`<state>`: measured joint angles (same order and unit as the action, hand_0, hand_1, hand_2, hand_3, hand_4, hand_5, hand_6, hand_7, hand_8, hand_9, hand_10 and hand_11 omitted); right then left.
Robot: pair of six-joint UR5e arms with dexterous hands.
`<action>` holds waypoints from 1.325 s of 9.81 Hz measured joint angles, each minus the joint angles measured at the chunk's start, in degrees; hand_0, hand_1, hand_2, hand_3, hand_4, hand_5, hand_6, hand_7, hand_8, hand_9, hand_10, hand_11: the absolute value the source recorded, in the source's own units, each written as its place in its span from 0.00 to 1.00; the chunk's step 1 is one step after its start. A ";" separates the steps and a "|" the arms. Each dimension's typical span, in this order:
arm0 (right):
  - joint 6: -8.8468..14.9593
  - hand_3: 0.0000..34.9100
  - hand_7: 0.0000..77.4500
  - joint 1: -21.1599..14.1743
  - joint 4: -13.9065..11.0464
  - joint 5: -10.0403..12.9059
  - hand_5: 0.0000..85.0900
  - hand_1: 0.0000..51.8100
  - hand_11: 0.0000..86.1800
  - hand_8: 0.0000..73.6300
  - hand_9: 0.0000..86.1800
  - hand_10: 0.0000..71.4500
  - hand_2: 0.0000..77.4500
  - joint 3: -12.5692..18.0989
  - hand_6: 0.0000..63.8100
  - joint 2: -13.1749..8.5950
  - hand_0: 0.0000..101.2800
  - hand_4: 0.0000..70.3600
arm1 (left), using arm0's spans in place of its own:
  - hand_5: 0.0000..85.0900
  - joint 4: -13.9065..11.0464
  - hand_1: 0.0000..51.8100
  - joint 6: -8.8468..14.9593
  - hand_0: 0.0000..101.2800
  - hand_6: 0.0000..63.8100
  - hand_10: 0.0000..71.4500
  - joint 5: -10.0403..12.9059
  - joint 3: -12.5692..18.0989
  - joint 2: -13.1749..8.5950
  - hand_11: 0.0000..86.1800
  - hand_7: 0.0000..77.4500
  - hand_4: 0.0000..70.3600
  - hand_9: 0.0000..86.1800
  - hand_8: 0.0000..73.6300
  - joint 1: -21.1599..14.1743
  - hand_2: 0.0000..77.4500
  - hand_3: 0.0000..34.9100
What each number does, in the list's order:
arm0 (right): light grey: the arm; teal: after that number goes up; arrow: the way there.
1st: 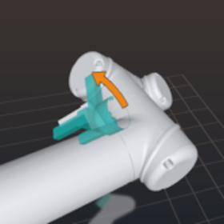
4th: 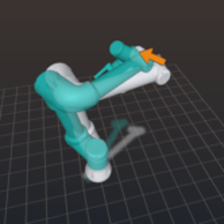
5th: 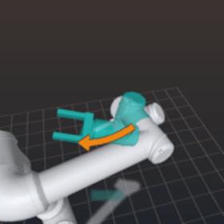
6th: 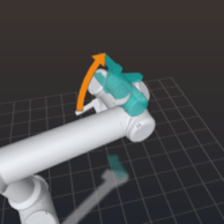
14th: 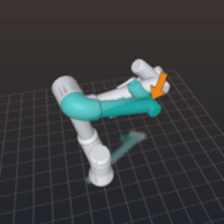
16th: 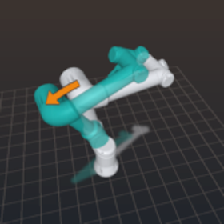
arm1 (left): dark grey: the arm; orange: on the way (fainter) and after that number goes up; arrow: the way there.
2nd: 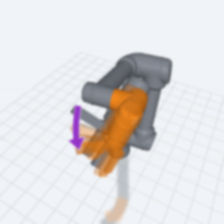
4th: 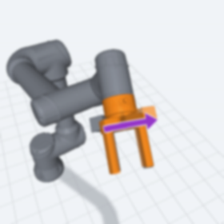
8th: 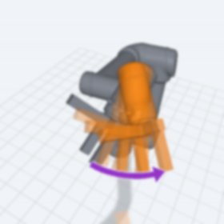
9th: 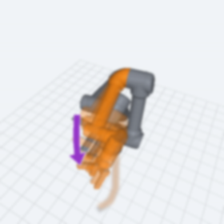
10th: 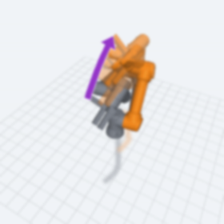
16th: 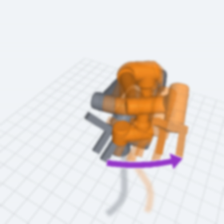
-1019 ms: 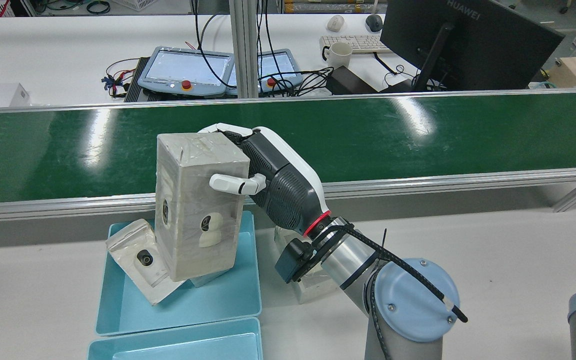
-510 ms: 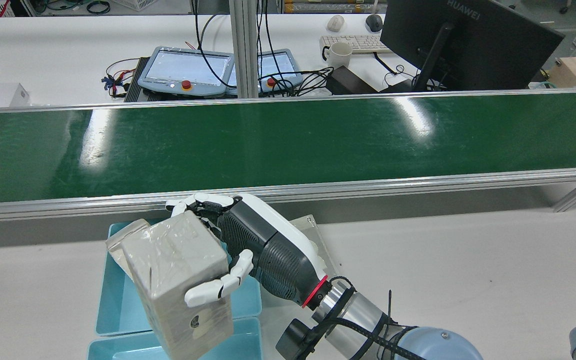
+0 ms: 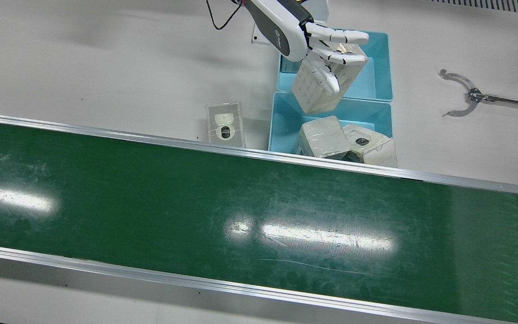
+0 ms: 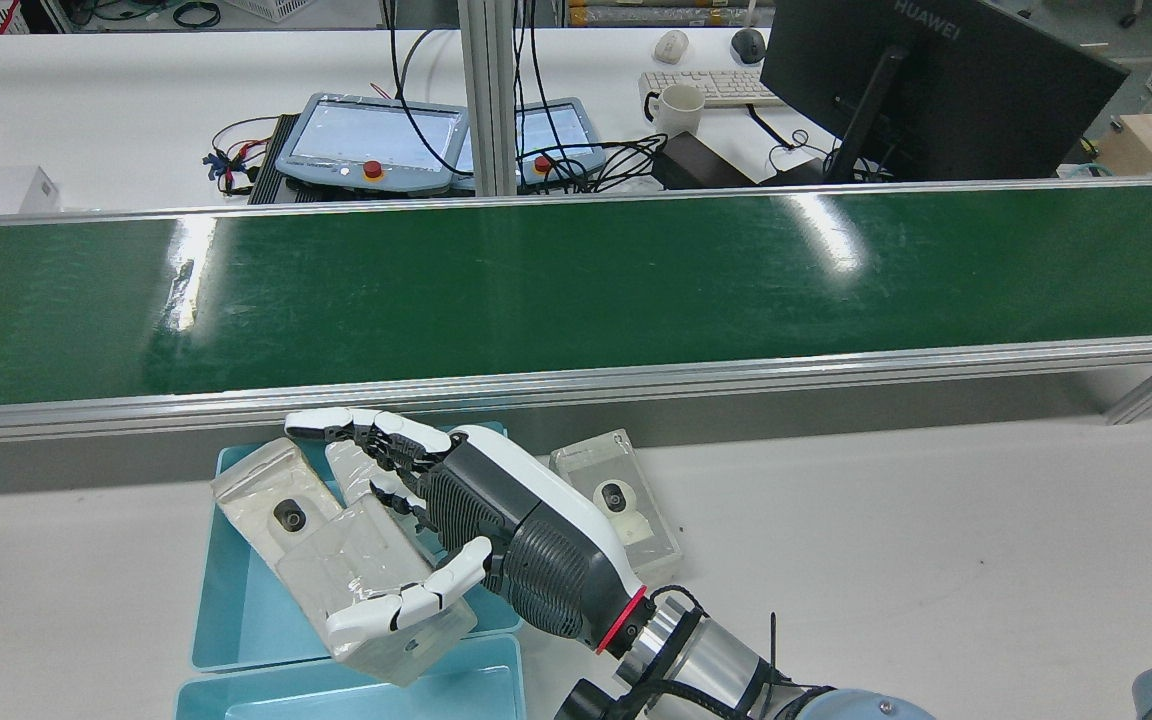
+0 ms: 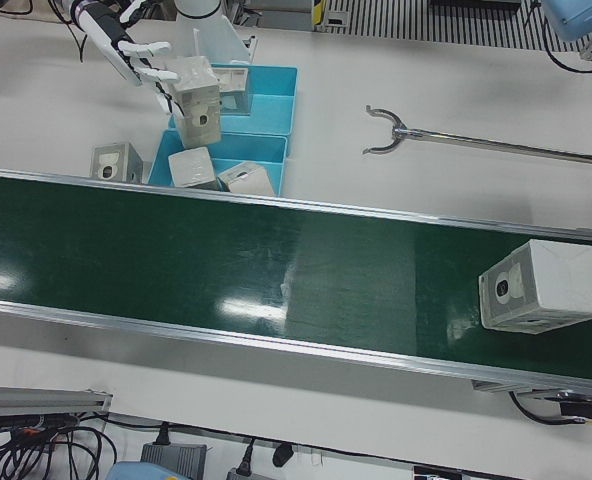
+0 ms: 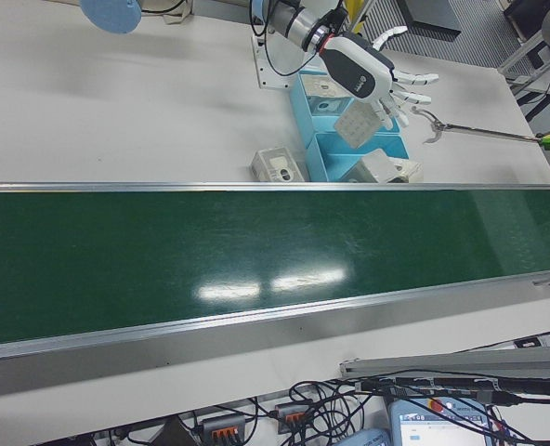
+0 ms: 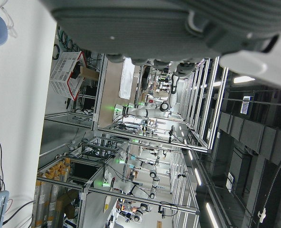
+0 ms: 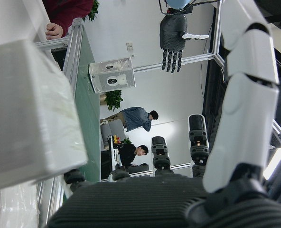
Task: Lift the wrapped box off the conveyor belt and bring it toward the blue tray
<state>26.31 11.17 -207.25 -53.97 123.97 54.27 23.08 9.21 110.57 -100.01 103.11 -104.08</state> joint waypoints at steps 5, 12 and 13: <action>-0.08 0.87 0.25 -0.05 0.00 -0.07 0.23 0.23 0.08 0.00 0.03 0.05 0.25 -0.04 0.00 0.03 0.44 0.26 | 0.01 0.00 0.00 0.00 0.00 0.00 0.01 0.00 0.00 0.00 0.00 0.01 0.00 0.00 0.01 0.00 0.01 0.00; 0.10 0.87 0.25 -5.29 9.94 -0.29 0.28 0.15 0.13 0.00 0.03 0.11 0.23 -2.65 0.02 -0.61 0.39 0.26 | 0.01 0.00 0.00 0.00 0.00 0.00 0.01 0.00 0.00 0.00 0.00 0.01 0.00 0.01 0.01 0.00 0.01 0.00; 0.12 0.87 0.25 -5.51 11.83 -0.35 0.27 0.15 0.14 0.00 0.03 0.11 0.23 -2.71 0.02 -0.54 0.38 0.23 | 0.01 0.00 0.00 0.00 0.00 0.00 0.01 0.00 0.00 0.00 0.00 0.01 0.00 0.01 0.01 0.00 0.01 0.00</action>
<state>26.43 5.66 -195.41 -54.31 121.26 53.73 23.08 9.21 110.57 -100.01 103.11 -104.08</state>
